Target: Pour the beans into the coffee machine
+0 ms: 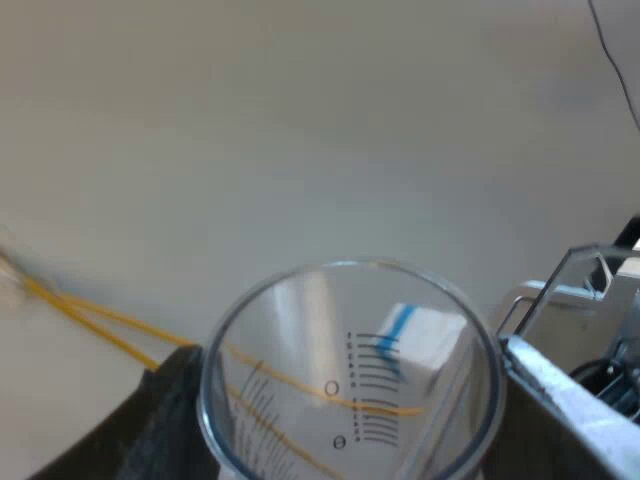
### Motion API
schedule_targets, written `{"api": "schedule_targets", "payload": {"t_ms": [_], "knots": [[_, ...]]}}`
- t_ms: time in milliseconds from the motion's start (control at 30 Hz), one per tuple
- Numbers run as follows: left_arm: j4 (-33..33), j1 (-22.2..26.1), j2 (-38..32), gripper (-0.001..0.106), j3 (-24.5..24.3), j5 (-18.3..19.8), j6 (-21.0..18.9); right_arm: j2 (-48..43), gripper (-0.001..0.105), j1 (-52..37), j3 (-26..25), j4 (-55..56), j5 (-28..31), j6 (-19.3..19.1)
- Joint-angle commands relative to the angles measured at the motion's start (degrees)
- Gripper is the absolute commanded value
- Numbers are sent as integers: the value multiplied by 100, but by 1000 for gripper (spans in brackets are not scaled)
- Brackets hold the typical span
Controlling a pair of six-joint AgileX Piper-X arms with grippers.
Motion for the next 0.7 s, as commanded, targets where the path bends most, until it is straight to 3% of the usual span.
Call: {"api": "schedule_targets", "payload": {"t_ms": [33,167,233,267,367,567,700], "knots": [[-87,-122,-17,0,-57,-9,807,-16,78,-22,-63,-38,-57,-68],[-87,-233,-17,0,-57,-98,1775,-16,78,-22,-63,-26,-57,-68],[-87,-258,0,0,-57,-99,2006,-16,78,-22,-63,-26,-57,-68],[-87,-288,1,0,-57,-99,2425,-16,78,-22,-63,-26,-57,-55],[-102,-293,33,0,-57,-85,2863,-29,78,-22,-63,-26,-57,-51],[-101,-323,45,0,-57,-58,4586,-29,78,-22,-63,-26,-57,-51],[-101,-323,88,0,-57,14,5056,-29,78,-22,-63,-26,-57,-51]]}}
